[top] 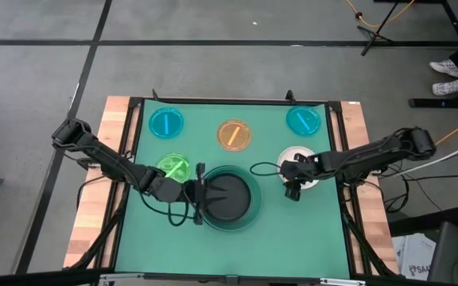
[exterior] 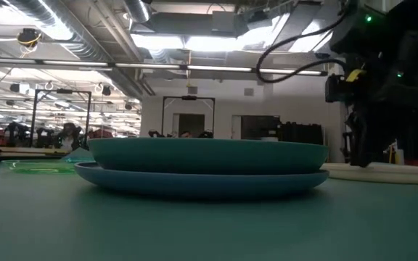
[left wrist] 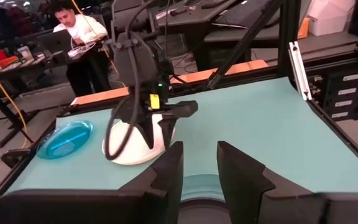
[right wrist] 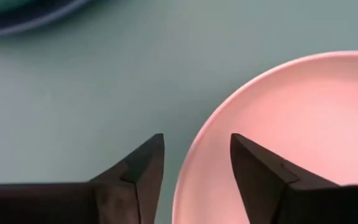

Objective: Stack plastic plates
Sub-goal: Stack the white plate on top of the black plate

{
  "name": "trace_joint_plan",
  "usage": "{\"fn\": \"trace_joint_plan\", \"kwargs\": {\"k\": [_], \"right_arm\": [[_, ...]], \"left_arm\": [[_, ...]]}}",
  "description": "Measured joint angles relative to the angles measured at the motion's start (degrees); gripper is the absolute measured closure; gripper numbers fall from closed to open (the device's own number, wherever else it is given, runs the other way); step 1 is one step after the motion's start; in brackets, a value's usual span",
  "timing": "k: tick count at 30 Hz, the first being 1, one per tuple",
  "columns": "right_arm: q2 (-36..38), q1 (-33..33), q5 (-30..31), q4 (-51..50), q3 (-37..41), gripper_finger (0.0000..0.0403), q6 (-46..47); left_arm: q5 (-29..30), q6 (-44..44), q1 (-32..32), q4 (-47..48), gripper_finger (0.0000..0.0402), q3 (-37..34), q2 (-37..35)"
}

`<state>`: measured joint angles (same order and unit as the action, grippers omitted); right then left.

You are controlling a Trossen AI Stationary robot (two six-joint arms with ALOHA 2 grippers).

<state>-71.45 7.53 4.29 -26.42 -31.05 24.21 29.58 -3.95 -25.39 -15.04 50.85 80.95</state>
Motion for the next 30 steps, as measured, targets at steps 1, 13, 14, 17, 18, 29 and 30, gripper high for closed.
{"fn": "trace_joint_plan", "kwargs": {"k": [1, 13, 14, 17, 18, 29, 30], "right_arm": [[-0.41, 0.00, -0.04, -0.01, 0.00, 0.0222, 0.00], [-3.47, 0.00, 2.69, 0.26, 0.00, 0.0271, -2.60], [-3.47, 0.00, 2.68, 0.27, 0.00, 0.0283, -3.44], [-3.47, 0.00, 2.57, 0.25, 0.00, 0.0324, -5.47], [-3.47, 0.00, 2.33, 0.25, 0.00, 0.0337, -6.01], [-3.44, 0.02, 2.65, 0.14, 0.00, 0.0395, -9.75], [-3.44, 0.02, 2.64, 0.14, 0.00, 0.0398, -10.22]], "left_arm": [[0.00, 0.42, 0.04, -0.01, 0.0310, 0.00, 0.00], [-0.04, 0.79, -0.13, -0.01, 0.0310, 0.00, 0.00], [-0.04, 0.79, -0.13, -0.01, 0.0310, 0.00, 0.00], [-0.05, 0.79, -0.13, -0.01, 0.0310, 0.00, 0.00], [-0.06, 0.79, -0.13, -0.01, 0.0310, 0.00, 0.00], [-0.08, 2.21, -0.13, -0.01, 0.0310, 0.00, 0.04], [-0.08, 2.21, -0.13, -0.01, 0.0310, 0.00, 0.04]]}}
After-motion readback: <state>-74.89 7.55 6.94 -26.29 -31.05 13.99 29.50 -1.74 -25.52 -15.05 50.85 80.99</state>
